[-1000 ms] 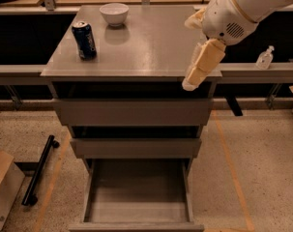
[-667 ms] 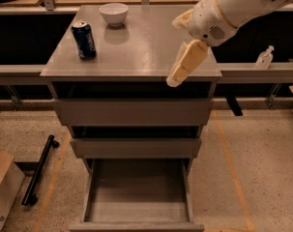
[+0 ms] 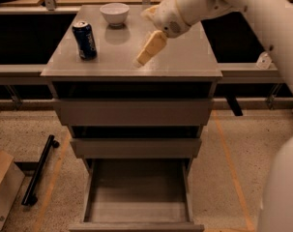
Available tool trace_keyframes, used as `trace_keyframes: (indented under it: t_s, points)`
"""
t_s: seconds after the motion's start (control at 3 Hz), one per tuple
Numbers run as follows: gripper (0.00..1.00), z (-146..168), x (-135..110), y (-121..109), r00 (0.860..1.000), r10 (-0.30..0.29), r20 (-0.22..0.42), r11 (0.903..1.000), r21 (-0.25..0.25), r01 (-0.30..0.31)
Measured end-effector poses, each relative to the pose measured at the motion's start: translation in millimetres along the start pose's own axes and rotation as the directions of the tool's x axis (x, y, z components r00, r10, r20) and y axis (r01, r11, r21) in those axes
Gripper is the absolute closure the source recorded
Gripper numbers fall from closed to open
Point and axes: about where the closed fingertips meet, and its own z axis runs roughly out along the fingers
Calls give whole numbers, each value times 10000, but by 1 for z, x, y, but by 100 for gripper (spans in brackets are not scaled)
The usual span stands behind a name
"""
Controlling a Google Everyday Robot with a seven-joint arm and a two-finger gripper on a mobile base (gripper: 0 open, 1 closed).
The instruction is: Place pepsi can into bottom drawer
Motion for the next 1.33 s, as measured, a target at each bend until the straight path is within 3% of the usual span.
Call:
trace_keyframes:
  t_s: [0.33, 0.67, 1.0, 1.33]
  points:
    - [0, -4, -7, -14, 9997, -72, 237, 9997, 249, 66]
    - [0, 2, -1, -10, 9991, 298, 286, 9995, 86, -301]
    - [0, 31, -5, -23, 9955, 644, 697, 9974, 283, -665]
    - [0, 81, -10, -60, 9841, 1144, 1358, 9903, 631, -1239]
